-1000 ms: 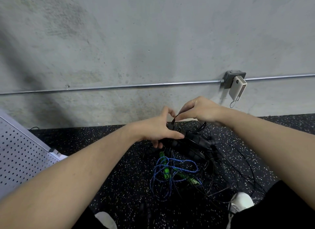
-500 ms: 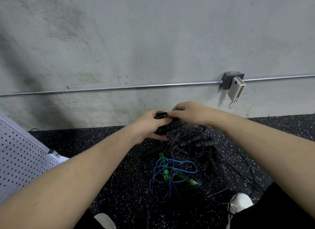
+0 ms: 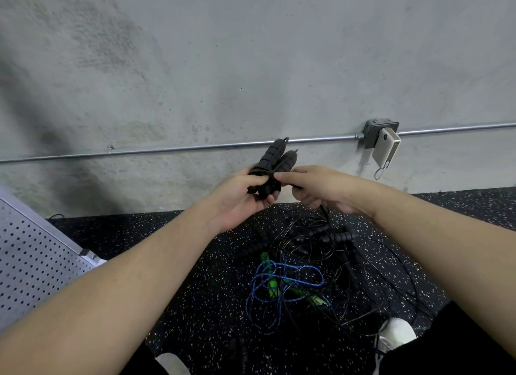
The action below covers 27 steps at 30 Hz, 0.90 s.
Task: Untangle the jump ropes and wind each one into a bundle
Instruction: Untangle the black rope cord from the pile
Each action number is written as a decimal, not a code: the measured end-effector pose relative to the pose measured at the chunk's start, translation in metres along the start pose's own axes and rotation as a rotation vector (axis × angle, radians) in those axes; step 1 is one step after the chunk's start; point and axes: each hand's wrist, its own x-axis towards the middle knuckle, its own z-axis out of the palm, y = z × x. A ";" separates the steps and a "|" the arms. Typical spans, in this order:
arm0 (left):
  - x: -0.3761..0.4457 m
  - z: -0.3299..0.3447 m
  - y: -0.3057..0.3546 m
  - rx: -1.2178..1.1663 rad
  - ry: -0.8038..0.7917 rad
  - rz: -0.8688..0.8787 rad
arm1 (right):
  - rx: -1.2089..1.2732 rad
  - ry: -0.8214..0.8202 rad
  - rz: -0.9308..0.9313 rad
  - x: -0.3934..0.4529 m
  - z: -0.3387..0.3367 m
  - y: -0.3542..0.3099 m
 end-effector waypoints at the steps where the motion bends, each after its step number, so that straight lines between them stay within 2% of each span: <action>1: -0.002 0.000 0.002 -0.022 -0.014 0.007 | 0.065 -0.004 0.004 0.000 0.000 -0.001; 5: -0.008 0.000 0.004 -0.069 -0.044 0.018 | 0.205 -0.063 0.022 -0.003 -0.003 -0.002; 8: -0.010 0.001 0.005 -0.168 -0.059 0.016 | 0.181 -0.080 0.002 -0.006 -0.010 -0.001; 14: -0.016 0.003 0.005 -0.257 -0.126 0.015 | 0.208 0.076 -0.145 -0.008 -0.011 0.000; 19: -0.013 0.011 0.002 -0.219 -0.169 0.122 | 0.253 0.177 -0.178 -0.004 -0.008 0.001; 22: -0.010 0.015 0.000 -0.163 -0.039 0.199 | 0.273 0.197 -0.183 -0.001 -0.002 0.001; 27: -0.006 0.013 0.005 -0.114 0.134 0.183 | 0.248 0.225 -0.179 0.002 0.012 0.000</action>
